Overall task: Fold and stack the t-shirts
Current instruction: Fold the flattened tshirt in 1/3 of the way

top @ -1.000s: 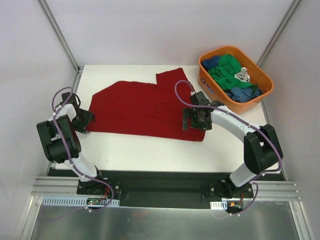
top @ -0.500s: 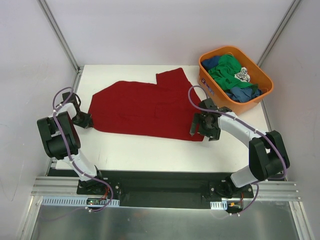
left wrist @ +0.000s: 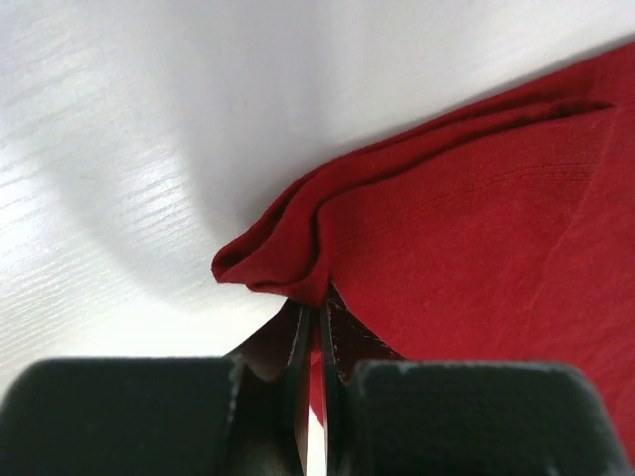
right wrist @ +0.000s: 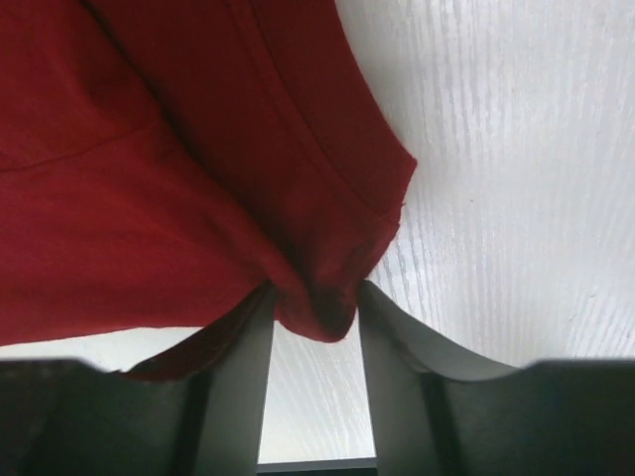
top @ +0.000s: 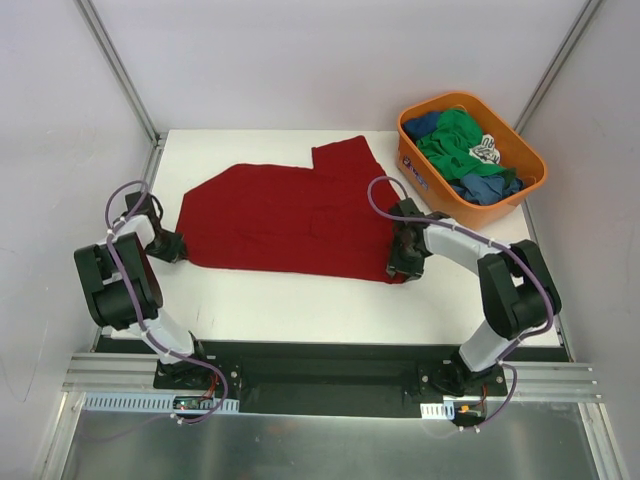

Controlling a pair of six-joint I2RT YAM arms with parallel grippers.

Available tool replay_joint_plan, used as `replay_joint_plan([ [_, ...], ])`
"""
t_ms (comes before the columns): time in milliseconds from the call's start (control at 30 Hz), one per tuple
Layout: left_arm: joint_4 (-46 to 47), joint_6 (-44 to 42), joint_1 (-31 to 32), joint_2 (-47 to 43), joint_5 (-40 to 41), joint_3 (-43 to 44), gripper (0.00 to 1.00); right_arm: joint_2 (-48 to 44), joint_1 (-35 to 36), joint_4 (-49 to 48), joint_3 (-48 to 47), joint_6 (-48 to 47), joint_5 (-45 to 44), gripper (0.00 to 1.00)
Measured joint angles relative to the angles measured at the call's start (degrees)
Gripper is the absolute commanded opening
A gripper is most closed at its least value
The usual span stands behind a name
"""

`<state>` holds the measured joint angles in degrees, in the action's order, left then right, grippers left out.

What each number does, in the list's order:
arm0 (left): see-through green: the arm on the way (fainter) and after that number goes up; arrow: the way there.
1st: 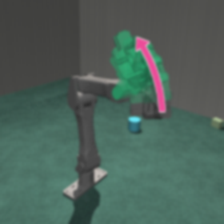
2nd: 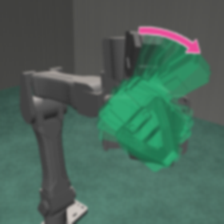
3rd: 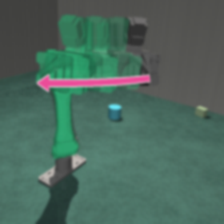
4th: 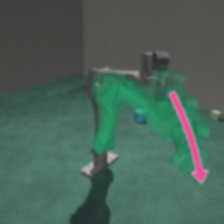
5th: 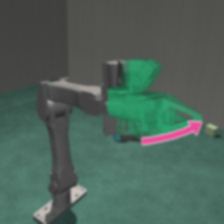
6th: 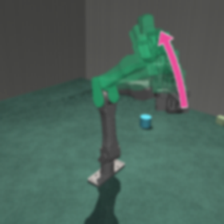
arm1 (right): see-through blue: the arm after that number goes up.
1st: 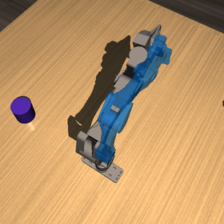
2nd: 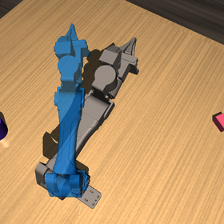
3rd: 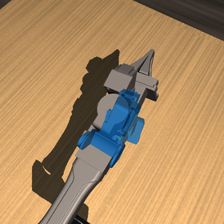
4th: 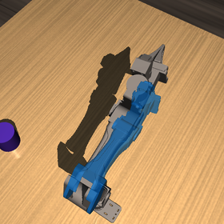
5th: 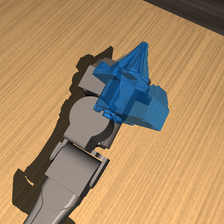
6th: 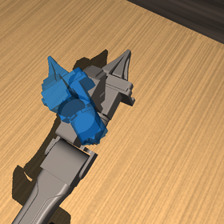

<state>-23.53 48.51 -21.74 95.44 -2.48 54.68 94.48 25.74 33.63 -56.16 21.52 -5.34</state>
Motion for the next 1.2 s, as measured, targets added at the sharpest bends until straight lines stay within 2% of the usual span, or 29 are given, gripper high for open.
replay_joint_plan([
  [133, 0.9, 0.5, 0.0, -4.0, -0.1, -4.6, 0.0, -2.1, 0.0, -0.8, 3.1, 0.2, 0.6, 0.39],
  [267, 0.5, 1.9, 0.0, -11.2, 0.2, -11.8, 0.0, -7.6, 0.0, 2.4, 8.1, 0.5, 1.9, 0.4],
  [467, -8.3, 5.2, 0.0, -25.4, 4.4, -20.4, 0.01, -16.3, 0.0, 11.0, 12.9, 1.0, 4.4, 0.43],
  [533, -12.1, 6.2, 0.0, -29.6, 6.2, -21.1, 0.12, -18.8, 0.0, 13.6, 13.4, 1.0, 5.3, 0.45],
  [567, -13.9, 6.4, 0.0, -31.9, 7.1, -21.2, 0.23, -20.2, 0.0, 15.2, 13.7, 1.0, 5.7, 0.47],
  [600, -15.7, 6.8, 0.0, -34.4, 8.0, -21.2, 0.55, -21.1, 0.0, 16.2, 13.7, 1.0, 5.9, 0.56],
  [667, -18.6, 6.9, 0.0, -39.1, 9.5, -21.2, 0.74, -23.4, 0.0, 18.3, 13.6, 0.7, 6.3, 0.69],
  [700, -20.0, 7.4, 0.0, -41.0, 9.9, -20.9, 0.92, -24.3, 0.0, 19.5, 13.1, 0.2, 6.3, 0.8],
  [733, -21.0, 7.2, 0.0, -42.2, 10.1, -20.4, 0.99, -24.8, 0.0, 20.2, 12.4, -0.3, 6.1, 0.85],
  [800, -23.3, 7.0, 0.0, -44.0, 10.5, -18.4, 0.99, -25.1, 0.0, 21.7, 8.7, -2.4, 5.4, 1.0],
  [833, -24.0, 6.8, 0.0, -44.1, 10.5, -17.2, 0.99, -25.1, 0.0, 21.5, 7.0, -3.0, 5.0, 0.97],
  [1000, -24.9, 5.8, 0.1, -42.0, 10.4, -7.6, 0.99, -21.6, 0.0, 15.3, -3.5, -7.4, 5.7, 0.97],
  [1100, -23.5, 4.7, 0.4, -38.0, 9.5, -1.9, 0.99, -14.6, 0.0, 8.6, -8.4, -8.3, 9.5, 0.97],
  [1200, -21.0, 3.5, 2.2, -31.8, 7.8, 2.7, 0.99, -2.8, 0.1, 2.4, -15.6, -8.7, 14.6, 0.97],
])
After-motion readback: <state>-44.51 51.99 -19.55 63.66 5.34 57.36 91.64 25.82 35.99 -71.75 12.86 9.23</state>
